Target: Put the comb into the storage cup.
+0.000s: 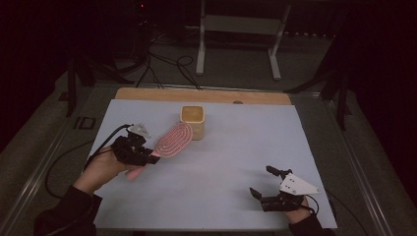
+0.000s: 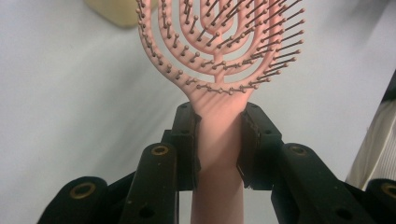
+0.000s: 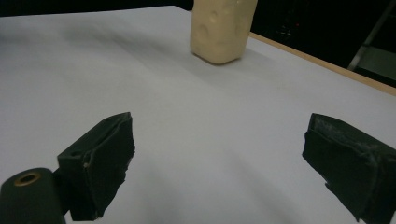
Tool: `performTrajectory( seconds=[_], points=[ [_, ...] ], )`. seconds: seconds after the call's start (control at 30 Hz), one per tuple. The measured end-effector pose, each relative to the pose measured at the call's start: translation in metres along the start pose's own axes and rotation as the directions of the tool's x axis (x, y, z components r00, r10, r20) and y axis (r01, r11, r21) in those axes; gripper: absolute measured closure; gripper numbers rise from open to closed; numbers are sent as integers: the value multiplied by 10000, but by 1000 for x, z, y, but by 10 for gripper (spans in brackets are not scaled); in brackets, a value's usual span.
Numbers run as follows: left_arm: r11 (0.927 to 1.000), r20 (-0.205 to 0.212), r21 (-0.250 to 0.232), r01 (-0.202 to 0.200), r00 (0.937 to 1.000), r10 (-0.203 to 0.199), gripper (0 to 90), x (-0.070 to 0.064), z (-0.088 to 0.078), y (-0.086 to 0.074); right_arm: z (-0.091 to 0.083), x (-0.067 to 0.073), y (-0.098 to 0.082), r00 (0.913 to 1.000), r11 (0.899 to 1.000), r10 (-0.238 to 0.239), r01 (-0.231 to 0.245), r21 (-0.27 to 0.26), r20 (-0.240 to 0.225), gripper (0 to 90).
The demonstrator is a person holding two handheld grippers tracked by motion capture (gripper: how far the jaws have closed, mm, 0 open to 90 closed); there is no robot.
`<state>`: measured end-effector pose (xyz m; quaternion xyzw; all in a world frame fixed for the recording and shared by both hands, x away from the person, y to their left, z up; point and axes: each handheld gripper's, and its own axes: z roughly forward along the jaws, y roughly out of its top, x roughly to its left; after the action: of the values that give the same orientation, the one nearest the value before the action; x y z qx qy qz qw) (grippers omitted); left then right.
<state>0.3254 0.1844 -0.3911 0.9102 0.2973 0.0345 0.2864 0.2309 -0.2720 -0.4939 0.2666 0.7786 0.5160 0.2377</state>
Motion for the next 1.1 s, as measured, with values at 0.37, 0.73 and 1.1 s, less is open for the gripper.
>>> performTrajectory(
  seconds=[0.37, 0.73, 1.1],
  points=[
    [9963, -24, -851, 66, 10000, -68, 704, 2, 0, 24, 0, 0, 0, 10000, 10000, 25, -25, -2, -1, 85],
    [9828, -51, -1845, -87, 10000, 79, 704, 3, -4, 50, 0, 0, 0, 10000, 10000, 21, -21, 18, -5, 85],
    [9623, -631, -2719, -105, 9980, -69, 704, 3, -8, 71, 0, 0, -1, 10000, 10000, 19, -19, 28, -21, 85]
  ],
)
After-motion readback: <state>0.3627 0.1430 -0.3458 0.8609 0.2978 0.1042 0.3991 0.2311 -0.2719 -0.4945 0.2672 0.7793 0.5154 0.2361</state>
